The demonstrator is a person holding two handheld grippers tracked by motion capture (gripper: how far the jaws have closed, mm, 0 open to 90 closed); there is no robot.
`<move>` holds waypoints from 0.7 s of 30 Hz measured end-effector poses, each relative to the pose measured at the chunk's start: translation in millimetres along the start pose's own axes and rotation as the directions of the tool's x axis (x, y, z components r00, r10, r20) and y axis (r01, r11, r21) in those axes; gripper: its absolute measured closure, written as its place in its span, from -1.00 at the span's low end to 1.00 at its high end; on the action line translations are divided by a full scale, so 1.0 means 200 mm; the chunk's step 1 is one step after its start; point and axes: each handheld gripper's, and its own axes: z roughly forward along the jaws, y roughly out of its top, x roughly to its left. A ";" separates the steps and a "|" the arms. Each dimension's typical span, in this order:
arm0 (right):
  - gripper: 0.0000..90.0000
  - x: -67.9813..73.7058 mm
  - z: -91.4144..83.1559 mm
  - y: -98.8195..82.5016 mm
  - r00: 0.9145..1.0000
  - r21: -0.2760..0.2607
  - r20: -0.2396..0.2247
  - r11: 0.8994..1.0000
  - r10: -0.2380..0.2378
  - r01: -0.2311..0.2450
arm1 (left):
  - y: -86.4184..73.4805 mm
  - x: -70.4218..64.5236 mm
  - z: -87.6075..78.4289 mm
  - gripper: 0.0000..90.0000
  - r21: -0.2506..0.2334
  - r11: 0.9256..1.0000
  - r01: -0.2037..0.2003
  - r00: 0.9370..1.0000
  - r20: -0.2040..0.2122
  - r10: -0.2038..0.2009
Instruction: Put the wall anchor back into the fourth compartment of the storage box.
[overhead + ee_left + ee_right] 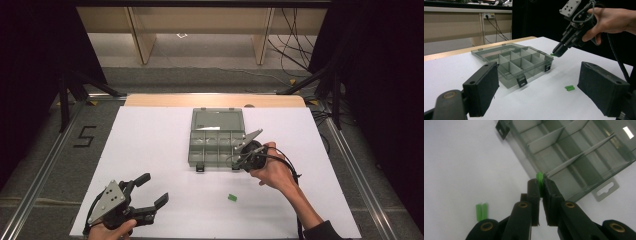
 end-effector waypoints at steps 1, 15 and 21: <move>0.88 -0.01 0.00 0.01 1.000 -0.003 0.005 1.000 0.000 0.000 | 0.00 0.00 0.00 -0.64 -0.002 1.000 -0.004 1.000 0.002 0.004; 0.88 -0.16 0.02 0.09 0.998 -0.050 0.056 0.999 0.020 -0.017 | 0.00 0.00 0.00 -0.64 -0.001 1.000 -0.001 1.000 0.004 0.001; 0.88 -0.22 0.03 0.13 0.996 -0.066 0.079 0.997 0.047 -0.042 | 0.00 0.00 0.00 -0.64 -0.004 1.000 0.010 1.000 -0.003 -0.010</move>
